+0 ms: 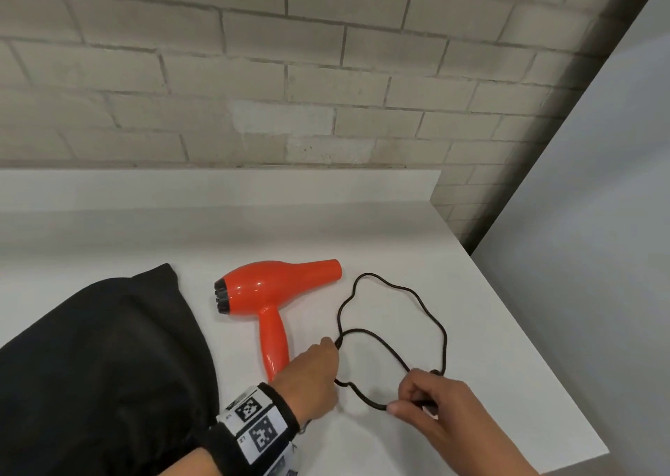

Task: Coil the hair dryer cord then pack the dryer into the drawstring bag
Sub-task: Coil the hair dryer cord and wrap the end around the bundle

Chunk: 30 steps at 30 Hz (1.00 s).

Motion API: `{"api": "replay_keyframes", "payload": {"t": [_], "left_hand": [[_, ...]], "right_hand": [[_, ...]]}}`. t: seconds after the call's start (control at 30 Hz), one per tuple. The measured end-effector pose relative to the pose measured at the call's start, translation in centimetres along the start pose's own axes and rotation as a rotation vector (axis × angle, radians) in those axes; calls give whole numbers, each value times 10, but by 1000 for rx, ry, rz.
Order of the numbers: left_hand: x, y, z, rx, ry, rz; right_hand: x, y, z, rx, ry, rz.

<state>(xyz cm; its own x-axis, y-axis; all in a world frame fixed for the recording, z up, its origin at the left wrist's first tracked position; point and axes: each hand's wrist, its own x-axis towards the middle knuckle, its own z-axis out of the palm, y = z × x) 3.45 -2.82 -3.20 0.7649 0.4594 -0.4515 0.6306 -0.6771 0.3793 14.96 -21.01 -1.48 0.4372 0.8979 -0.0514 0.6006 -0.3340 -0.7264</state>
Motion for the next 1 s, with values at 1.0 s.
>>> {"api": "replay_keyframes", "payload": {"t": [1.0], "left_hand": [[-40, -7, -42, -499, 139, 325]], "right_hand": [[6, -35, 12, -220, 65, -25]]}}
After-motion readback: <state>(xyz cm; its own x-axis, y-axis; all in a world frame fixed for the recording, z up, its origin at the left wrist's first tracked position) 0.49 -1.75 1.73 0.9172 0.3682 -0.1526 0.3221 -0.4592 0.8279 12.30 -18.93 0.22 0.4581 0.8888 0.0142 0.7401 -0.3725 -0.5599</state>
